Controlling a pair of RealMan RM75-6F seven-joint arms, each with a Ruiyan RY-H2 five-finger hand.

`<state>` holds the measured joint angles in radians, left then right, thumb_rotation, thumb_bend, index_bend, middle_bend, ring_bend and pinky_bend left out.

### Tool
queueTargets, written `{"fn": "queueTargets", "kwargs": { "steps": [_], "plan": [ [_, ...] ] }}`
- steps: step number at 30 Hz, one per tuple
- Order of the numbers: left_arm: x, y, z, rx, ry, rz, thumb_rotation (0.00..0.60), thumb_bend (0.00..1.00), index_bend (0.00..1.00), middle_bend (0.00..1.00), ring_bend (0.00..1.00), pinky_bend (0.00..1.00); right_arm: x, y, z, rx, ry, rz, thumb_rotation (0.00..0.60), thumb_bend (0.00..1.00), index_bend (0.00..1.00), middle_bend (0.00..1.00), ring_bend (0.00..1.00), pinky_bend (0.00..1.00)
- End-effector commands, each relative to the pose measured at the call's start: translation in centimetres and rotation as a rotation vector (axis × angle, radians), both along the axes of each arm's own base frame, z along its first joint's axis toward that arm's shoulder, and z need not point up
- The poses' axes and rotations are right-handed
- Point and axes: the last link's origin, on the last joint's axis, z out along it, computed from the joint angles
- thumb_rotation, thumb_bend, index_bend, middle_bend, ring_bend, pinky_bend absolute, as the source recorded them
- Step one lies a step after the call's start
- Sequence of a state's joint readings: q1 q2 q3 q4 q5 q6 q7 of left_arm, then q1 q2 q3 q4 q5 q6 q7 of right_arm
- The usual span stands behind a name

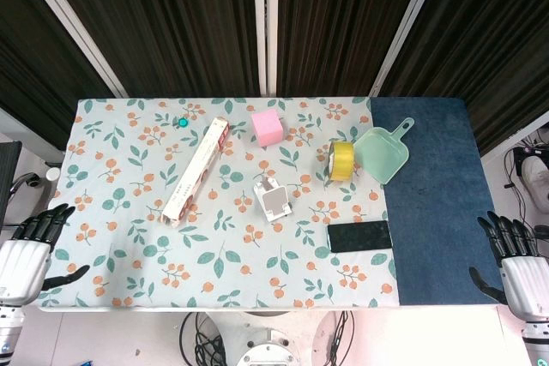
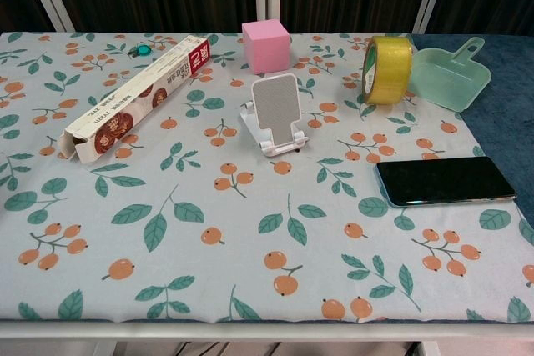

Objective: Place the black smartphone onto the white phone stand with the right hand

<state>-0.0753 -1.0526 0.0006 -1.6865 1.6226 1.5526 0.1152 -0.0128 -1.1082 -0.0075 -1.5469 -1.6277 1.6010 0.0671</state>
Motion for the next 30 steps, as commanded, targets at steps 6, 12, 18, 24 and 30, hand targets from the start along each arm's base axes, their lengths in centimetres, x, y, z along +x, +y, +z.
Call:
{"fn": "queueTargets", "kwargs": {
  "steps": [6, 12, 18, 24, 30],
  "plan": [
    [0.0, 0.4, -0.5, -0.012, -0.033, -0.01, 0.476, 0.06, 0.1, 0.12, 0.15, 0.22, 0.0, 0.1, 0.6, -0.025, -0.002, -0.009, 0.6, 0.2, 0.0, 0.0, 0.0, 0.0],
    [0.1, 0.5, -0.5, -0.018, -0.034, -0.009, 0.479, 0.06, 0.1, 0.12, 0.15, 0.22, -0.4, 0.2, 0.8, -0.021, 0.01, -0.026, 0.6, 0.2, 0.0, 0.0, 0.0, 0.0],
    [0.0, 0.5, -0.3, -0.005, -0.031, -0.005, 0.475, 0.06, 0.1, 0.12, 0.15, 0.22, 0.2, -0.6, 0.1, 0.076, 0.017, -0.038, 0.6, 0.2, 0.0, 0.0, 0.0, 0.0],
    [-0.2, 0.3, -1.0, -0.018, -0.045, -0.002, 0.478, 0.06, 0.1, 0.12, 0.15, 0.22, 2.7, -2.4, -0.4, 0.257, 0.208, -0.1, 0.6, 0.18, 0.0, 0.0, 0.0, 0.0],
    [-0.4, 0.0, -1.6, -0.035, -0.05, -0.006, 0.474, 0.06, 0.1, 0.12, 0.15, 0.22, 5.1, -4.9, -2.0, 0.422, 0.338, -0.116, 0.6, 0.16, 0.0, 0.0, 0.0, 0.0]
  ]
}}
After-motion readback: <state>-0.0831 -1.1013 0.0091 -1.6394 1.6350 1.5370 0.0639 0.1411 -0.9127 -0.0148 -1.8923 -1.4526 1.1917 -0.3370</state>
